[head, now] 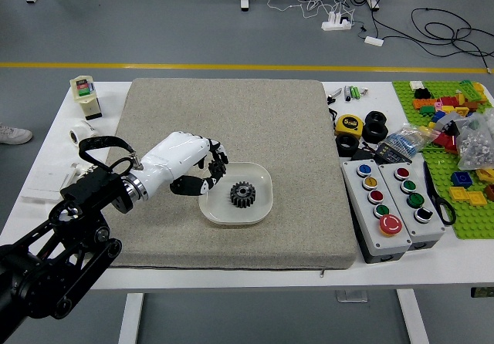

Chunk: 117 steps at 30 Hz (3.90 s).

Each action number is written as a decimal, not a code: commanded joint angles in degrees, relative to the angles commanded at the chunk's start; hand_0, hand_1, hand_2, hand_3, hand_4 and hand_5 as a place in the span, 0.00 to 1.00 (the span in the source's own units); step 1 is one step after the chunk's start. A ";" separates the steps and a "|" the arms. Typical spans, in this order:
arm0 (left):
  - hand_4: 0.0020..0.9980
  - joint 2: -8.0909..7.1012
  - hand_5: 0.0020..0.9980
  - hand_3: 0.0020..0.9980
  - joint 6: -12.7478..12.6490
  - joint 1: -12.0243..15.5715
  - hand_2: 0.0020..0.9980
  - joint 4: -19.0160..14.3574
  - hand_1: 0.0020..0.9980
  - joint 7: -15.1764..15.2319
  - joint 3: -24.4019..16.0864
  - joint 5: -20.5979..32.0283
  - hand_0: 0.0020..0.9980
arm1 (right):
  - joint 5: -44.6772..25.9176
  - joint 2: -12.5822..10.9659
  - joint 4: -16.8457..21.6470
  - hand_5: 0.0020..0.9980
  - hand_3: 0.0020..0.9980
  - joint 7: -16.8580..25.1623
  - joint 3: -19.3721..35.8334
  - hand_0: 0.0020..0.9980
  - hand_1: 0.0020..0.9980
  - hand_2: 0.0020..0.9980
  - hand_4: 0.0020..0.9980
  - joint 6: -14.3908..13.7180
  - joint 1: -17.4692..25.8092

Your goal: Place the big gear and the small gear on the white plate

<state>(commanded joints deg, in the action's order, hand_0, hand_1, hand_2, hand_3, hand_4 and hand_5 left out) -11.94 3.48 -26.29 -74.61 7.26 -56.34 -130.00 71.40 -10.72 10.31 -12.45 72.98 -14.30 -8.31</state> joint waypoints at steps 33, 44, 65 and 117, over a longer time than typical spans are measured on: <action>0.91 0.69 0.31 0.77 -15.14 1.08 0.78 2.43 0.67 -4.85 -5.88 0.00 0.53 | -0.32 -0.01 0.00 0.61 0.56 0.05 -0.20 0.66 0.67 0.75 0.76 -0.01 0.15; 0.84 1.09 0.32 0.66 -14.16 3.04 0.73 6.76 0.63 -4.97 -13.25 15.02 0.53 | -0.02 -0.01 0.00 0.61 0.56 0.05 0.02 0.66 0.67 0.75 0.76 0.03 0.10; 0.87 1.25 0.72 0.79 -5.81 7.34 0.84 6.32 0.75 -2.42 -16.45 65.67 0.77 | 0.38 0.03 0.00 0.61 0.56 0.09 0.47 0.66 0.67 0.75 0.76 0.00 -0.02; 0.88 1.47 0.77 0.80 -4.01 11.92 0.87 6.38 0.79 -3.66 -25.17 71.56 0.80 | 1.61 0.28 0.00 0.61 0.57 -0.12 1.39 0.66 0.67 0.75 0.76 0.13 0.65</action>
<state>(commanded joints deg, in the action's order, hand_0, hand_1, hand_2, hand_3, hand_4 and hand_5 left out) -10.47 -0.53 -14.37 -68.23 3.60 -81.52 -58.44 73.01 -10.43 10.31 -12.58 74.37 -14.17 -7.66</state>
